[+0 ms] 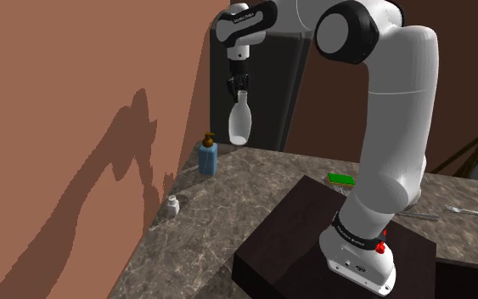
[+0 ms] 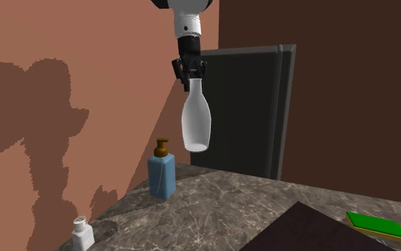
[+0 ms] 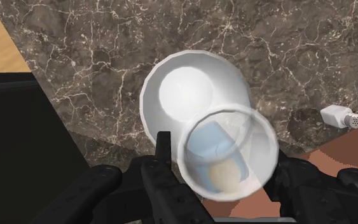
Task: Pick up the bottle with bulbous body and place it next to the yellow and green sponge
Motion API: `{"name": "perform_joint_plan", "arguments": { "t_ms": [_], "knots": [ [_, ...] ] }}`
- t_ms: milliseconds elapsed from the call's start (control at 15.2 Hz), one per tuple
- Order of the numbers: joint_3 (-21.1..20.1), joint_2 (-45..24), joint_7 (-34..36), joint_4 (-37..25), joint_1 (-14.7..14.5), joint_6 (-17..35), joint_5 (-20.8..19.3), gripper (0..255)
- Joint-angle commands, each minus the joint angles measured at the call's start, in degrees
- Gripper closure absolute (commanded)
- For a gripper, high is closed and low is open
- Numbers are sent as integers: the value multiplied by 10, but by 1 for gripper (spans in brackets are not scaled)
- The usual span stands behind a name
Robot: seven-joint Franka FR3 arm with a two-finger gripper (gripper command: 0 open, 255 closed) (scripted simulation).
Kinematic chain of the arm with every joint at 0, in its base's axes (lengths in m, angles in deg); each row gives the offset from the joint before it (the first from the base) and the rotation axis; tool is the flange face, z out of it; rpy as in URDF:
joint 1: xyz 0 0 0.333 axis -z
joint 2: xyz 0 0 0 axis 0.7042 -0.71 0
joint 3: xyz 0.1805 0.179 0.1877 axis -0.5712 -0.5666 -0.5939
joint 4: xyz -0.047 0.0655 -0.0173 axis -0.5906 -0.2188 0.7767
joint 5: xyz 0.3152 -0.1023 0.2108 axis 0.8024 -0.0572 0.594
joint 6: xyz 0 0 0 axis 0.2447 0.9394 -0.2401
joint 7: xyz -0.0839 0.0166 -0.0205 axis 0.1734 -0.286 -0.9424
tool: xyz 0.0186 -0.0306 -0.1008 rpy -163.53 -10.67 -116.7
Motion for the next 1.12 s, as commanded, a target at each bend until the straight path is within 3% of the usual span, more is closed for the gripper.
{"name": "perform_joint_plan", "arguments": {
  "t_ms": [0,1056],
  "knots": [
    [0,3,0,-11,0,-14,-1,255],
    [2,2,-3,-132,5,-133,-1,255]
  ]
}}
